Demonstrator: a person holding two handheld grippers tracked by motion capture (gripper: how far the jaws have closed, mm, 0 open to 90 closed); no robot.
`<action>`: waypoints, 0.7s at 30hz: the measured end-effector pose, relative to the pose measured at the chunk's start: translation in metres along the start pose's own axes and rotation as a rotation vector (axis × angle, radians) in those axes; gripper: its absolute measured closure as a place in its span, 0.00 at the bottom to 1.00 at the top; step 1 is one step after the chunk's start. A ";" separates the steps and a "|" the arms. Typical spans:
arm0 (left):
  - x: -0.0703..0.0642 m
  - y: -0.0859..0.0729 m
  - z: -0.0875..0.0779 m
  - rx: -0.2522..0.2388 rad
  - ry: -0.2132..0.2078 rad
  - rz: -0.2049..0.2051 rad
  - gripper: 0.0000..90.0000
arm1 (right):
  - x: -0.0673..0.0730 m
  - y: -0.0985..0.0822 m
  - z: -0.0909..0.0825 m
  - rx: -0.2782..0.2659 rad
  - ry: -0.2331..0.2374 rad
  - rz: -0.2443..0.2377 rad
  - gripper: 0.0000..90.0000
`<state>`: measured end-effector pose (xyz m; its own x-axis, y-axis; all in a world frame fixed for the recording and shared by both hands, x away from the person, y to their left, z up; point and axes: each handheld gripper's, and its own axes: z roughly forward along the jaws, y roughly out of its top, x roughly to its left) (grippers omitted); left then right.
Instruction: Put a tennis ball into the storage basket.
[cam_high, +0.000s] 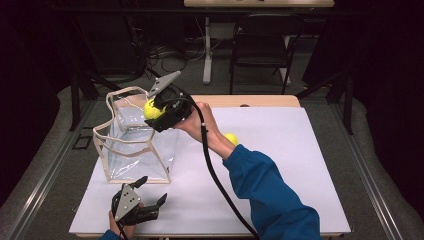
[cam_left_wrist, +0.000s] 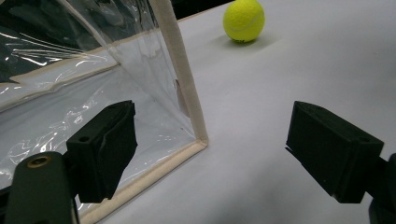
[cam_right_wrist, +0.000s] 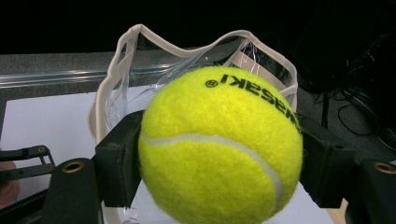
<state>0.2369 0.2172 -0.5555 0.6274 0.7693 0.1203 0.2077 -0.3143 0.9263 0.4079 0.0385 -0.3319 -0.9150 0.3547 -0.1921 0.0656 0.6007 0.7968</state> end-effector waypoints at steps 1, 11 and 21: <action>0.000 0.000 0.000 0.000 -0.001 0.001 0.18 | 0.000 0.001 0.000 -0.004 0.001 0.000 0.29; 0.000 0.000 0.000 -0.003 -0.003 0.001 0.18 | 0.003 0.006 0.000 -0.030 -0.001 -0.014 0.29; 0.000 0.000 -0.001 -0.002 0.000 -0.004 0.18 | 0.007 0.008 0.004 -0.049 0.005 -0.020 0.29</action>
<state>0.2363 0.2177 -0.5553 0.6269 0.7703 0.1169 0.2085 -0.3104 0.9274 0.4032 0.0489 -0.3289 -0.9179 0.3396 -0.2055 0.0281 0.5720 0.8197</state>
